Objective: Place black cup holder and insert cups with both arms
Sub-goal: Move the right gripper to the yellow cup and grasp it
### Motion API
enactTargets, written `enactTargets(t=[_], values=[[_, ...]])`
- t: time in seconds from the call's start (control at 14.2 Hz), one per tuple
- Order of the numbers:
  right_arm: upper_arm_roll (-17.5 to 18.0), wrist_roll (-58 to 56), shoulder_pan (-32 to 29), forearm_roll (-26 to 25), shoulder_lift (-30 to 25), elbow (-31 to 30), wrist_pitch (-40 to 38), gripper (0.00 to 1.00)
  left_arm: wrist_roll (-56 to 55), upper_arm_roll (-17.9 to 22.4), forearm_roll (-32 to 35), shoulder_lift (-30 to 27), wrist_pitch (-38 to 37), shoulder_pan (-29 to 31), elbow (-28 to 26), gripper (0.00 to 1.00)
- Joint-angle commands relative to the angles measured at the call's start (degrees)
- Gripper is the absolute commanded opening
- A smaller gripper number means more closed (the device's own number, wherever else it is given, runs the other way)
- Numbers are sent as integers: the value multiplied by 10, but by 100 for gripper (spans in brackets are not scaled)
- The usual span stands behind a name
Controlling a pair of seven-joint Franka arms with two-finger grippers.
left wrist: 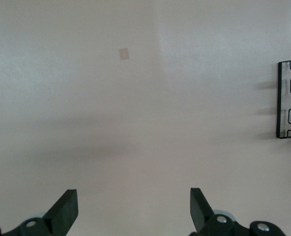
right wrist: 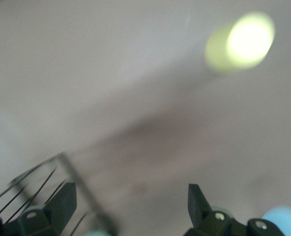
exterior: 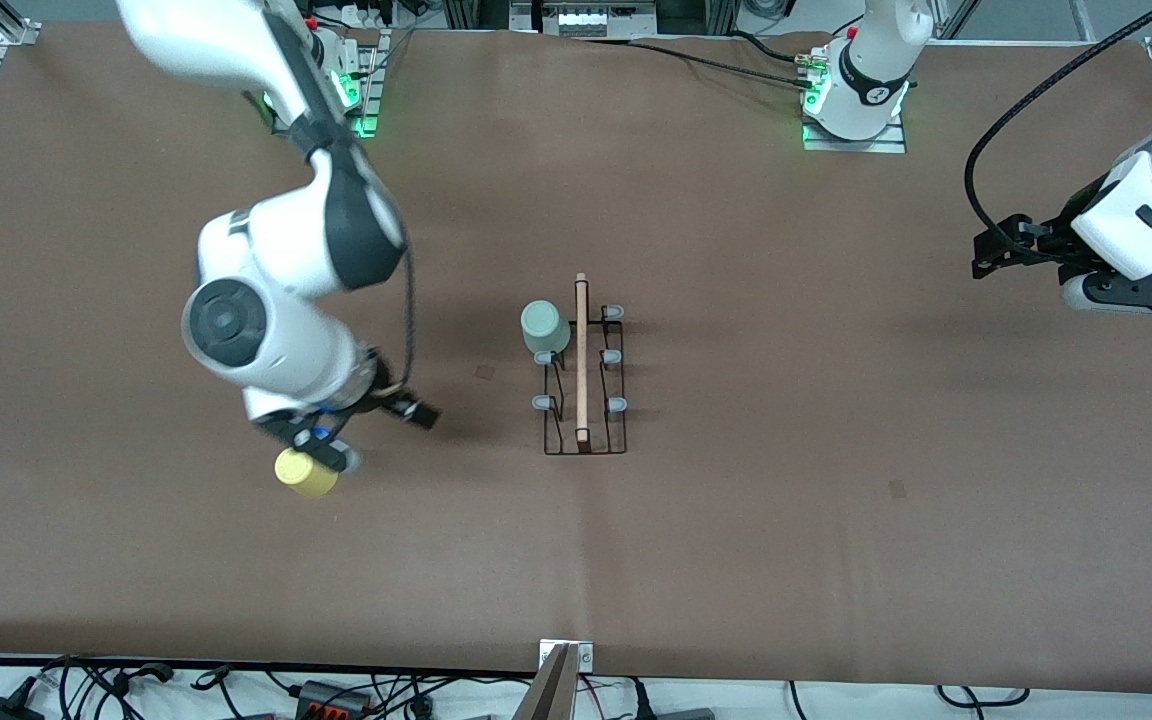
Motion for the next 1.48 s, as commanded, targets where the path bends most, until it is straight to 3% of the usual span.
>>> enactTargets(t=[0.0, 0.35, 0.91, 1.12, 1.33, 1.4], values=[[4, -93, -38, -23, 38, 9, 39, 100, 14, 1, -11, 2, -6, 3, 2, 100], [4, -222, -75, -75, 76, 9, 83, 100, 15, 0, -11, 2, -7, 3, 4, 100], [8, -263, -104, -67, 123, 7, 109, 100, 15, 0, -11, 3, -8, 1, 4, 100], [9, -274, -110, -30, 125, 6, 106, 100, 15, 0, -11, 3, -8, 2, 3, 100], [9, -287, -113, -28, 125, 7, 105, 100, 17, 0, -11, 3, -8, 2, 3, 100], [9, -291, -113, -28, 125, 7, 105, 93, 17, 0, -11, 3, -8, 2, 3, 100]])
